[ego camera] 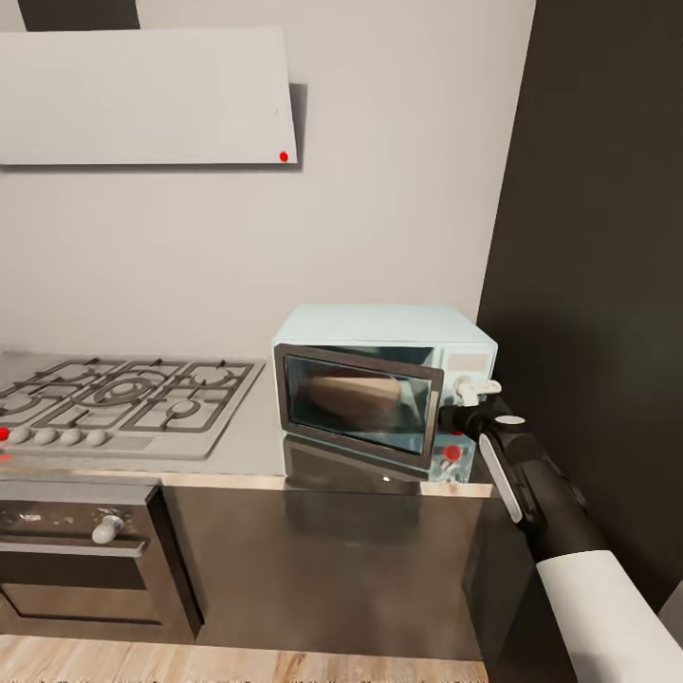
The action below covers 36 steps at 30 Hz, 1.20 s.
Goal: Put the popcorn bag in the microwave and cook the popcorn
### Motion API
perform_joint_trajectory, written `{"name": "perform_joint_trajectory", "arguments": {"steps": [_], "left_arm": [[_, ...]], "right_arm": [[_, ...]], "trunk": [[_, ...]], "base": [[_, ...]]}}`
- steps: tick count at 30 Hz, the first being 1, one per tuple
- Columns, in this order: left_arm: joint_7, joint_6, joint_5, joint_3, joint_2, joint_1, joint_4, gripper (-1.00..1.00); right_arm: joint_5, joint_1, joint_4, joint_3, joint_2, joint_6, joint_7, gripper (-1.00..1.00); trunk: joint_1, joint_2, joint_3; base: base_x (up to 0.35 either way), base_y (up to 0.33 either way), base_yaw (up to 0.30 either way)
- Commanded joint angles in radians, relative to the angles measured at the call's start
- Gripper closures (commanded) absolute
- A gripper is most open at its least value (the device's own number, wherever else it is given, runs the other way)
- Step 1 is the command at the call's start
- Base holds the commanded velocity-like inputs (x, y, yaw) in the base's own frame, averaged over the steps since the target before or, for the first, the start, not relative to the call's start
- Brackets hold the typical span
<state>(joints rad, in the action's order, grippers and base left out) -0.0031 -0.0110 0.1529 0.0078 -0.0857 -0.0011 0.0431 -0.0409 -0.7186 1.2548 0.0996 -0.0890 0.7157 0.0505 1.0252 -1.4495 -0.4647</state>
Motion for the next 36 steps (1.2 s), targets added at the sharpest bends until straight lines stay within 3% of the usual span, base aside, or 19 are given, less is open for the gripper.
{"name": "perform_joint_trajectory", "arguments": {"steps": [1,19,25,36], "left_arm": [[0.000,-0.001,0.008,0.000,-0.001,0.000,0.000,-1.00],[0.000,-0.001,0.008,0.000,0.000,0.000,0.000,-1.00],[0.000,-0.001,0.008,0.000,0.000,0.000,0.000,-1.00],[-0.001,-0.001,0.007,0.000,0.001,0.000,0.000,-1.00]], "right_arm": [[-0.030,-0.001,0.002,0.006,0.000,0.004,-0.001,-1.00],[-0.044,-0.001,0.002,0.006,-0.003,0.004,0.001,-1.00],[-0.036,-0.001,0.002,0.006,-0.007,0.014,0.104,-1.00],[-0.040,-0.001,0.002,0.006,-0.008,0.016,0.159,-1.00]], "trunk": [[0.000,-0.001,-0.001],[0.000,-0.001,-0.001],[0.000,-0.001,-0.001],[0.000,-0.001,-0.001]], "base": [[-0.185,0.173,0.000],[-0.229,0.216,0.000],[-0.204,0.185,0.000],[-0.014,0.011,0.000]]}}
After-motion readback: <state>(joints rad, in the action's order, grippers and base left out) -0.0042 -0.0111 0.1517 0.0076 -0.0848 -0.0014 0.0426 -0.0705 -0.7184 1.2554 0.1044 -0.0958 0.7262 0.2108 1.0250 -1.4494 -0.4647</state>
